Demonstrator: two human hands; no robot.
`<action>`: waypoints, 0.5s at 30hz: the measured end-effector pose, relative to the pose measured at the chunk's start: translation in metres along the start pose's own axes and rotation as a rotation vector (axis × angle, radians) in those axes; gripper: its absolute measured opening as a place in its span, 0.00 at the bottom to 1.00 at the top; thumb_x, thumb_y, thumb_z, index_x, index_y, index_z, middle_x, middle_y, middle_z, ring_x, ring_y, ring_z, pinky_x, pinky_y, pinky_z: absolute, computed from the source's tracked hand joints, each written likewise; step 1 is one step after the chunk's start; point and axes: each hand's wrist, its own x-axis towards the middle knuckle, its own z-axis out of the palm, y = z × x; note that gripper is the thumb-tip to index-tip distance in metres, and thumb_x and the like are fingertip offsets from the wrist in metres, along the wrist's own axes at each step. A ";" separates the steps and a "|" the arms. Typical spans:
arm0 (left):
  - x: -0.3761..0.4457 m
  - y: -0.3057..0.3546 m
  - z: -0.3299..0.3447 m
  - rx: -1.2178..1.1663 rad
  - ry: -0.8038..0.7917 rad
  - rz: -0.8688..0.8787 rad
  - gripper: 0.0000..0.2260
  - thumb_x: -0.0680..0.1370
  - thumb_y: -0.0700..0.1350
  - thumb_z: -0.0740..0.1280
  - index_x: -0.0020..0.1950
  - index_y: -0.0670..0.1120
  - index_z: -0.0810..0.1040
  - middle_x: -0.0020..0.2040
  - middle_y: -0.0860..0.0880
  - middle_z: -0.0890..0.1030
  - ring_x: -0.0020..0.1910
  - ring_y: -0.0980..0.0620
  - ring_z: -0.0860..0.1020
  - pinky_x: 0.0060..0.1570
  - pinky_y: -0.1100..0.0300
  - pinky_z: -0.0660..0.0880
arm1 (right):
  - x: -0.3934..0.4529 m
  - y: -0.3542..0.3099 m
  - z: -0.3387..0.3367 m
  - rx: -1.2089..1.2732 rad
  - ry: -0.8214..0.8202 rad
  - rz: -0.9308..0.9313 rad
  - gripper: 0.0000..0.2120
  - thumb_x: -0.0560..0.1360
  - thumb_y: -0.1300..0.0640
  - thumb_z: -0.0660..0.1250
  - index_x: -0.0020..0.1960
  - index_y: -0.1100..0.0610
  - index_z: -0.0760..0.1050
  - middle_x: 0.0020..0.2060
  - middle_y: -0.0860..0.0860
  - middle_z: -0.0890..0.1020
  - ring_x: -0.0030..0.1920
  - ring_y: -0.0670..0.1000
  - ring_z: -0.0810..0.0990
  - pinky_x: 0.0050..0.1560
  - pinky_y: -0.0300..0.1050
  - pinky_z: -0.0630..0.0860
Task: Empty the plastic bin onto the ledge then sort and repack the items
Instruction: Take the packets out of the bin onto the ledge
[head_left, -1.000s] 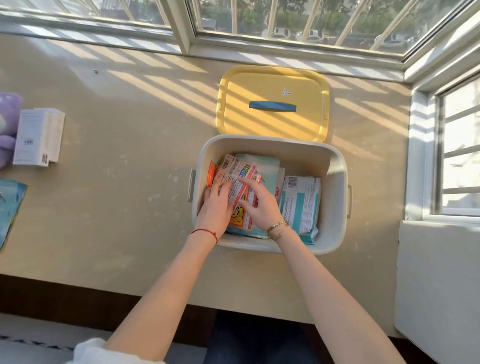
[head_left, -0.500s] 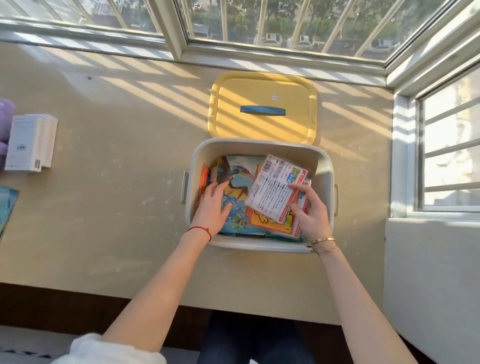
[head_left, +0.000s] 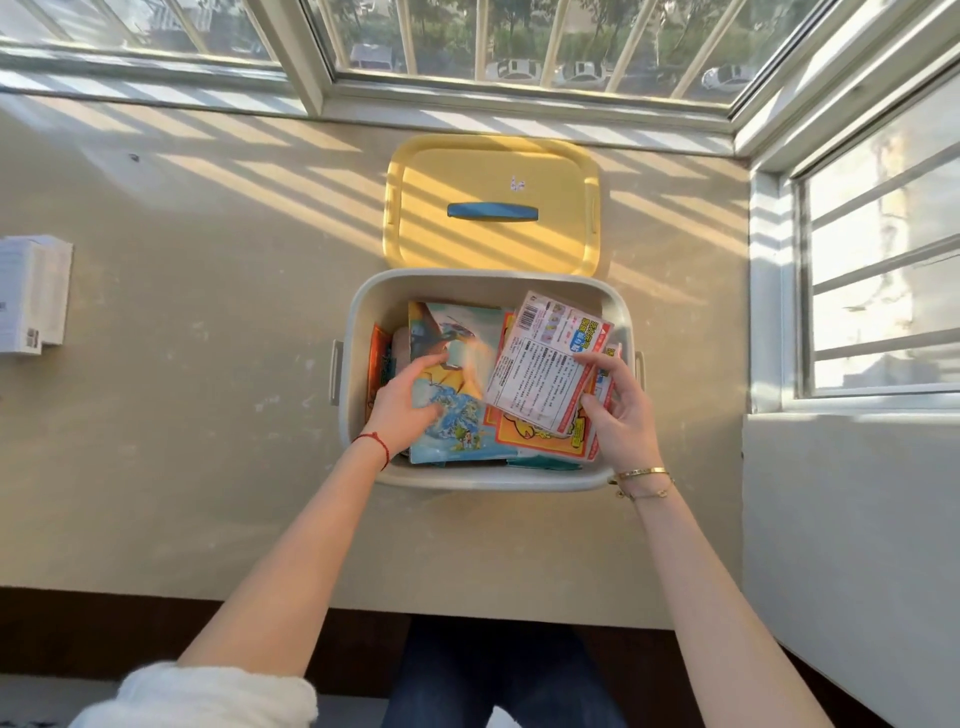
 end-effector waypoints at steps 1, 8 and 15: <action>-0.001 0.002 -0.001 0.000 0.003 0.020 0.30 0.75 0.30 0.67 0.69 0.58 0.71 0.68 0.54 0.73 0.67 0.53 0.71 0.62 0.58 0.73 | -0.001 -0.001 -0.002 0.006 0.000 0.007 0.19 0.77 0.71 0.60 0.62 0.54 0.74 0.64 0.49 0.76 0.65 0.49 0.76 0.56 0.49 0.80; -0.040 0.023 -0.020 -0.039 0.103 0.143 0.30 0.76 0.30 0.63 0.64 0.64 0.73 0.64 0.62 0.75 0.66 0.57 0.73 0.65 0.48 0.73 | -0.017 -0.022 -0.011 0.081 -0.036 -0.010 0.20 0.77 0.73 0.59 0.59 0.52 0.75 0.64 0.53 0.76 0.64 0.51 0.77 0.56 0.48 0.80; -0.116 0.049 -0.038 -0.235 0.196 0.167 0.28 0.76 0.28 0.63 0.64 0.59 0.73 0.60 0.56 0.76 0.58 0.63 0.77 0.53 0.60 0.80 | -0.057 -0.061 -0.014 0.176 -0.113 -0.066 0.16 0.76 0.69 0.62 0.59 0.52 0.75 0.62 0.53 0.78 0.63 0.54 0.78 0.55 0.48 0.81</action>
